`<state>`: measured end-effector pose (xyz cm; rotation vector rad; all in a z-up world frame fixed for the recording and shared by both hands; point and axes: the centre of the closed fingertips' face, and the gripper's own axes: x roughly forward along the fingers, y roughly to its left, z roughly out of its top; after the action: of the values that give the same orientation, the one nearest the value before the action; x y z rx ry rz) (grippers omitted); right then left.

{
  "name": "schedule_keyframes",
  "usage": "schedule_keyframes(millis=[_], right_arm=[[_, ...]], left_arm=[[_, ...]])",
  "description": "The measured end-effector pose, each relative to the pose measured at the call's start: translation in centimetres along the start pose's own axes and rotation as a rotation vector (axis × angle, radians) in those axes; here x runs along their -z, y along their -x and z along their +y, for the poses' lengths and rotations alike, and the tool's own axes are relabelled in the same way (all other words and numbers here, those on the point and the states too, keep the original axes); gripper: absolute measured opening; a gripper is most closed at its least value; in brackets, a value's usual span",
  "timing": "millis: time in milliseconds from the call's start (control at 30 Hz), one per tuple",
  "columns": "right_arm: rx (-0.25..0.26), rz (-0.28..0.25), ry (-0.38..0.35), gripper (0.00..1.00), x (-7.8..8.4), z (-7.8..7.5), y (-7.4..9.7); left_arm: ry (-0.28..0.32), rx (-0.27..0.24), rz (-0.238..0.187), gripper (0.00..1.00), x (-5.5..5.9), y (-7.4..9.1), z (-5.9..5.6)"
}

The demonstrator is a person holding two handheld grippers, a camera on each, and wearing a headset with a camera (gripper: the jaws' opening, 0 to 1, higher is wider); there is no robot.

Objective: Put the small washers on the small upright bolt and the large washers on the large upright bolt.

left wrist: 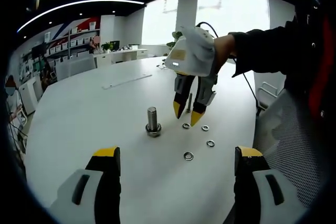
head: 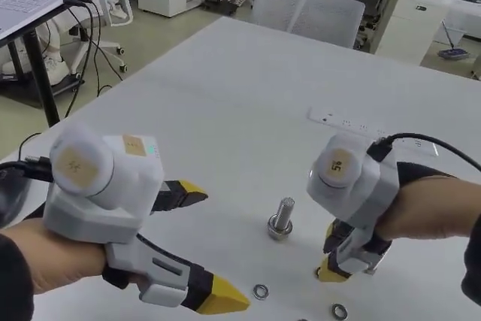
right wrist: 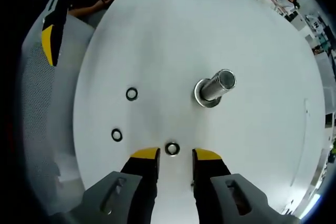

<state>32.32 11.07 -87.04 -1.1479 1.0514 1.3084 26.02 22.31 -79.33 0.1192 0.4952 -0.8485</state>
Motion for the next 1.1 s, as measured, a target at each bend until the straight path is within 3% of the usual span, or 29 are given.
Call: schedule_keyframes(millis=[1100], right_arm=[[-0.009, -0.003, -0.008, 0.17, 0.31, -0.08, -0.97]], left_arm=[[0.003, -0.004, 0.003, 0.90, -0.25, -0.14, 0.14]])
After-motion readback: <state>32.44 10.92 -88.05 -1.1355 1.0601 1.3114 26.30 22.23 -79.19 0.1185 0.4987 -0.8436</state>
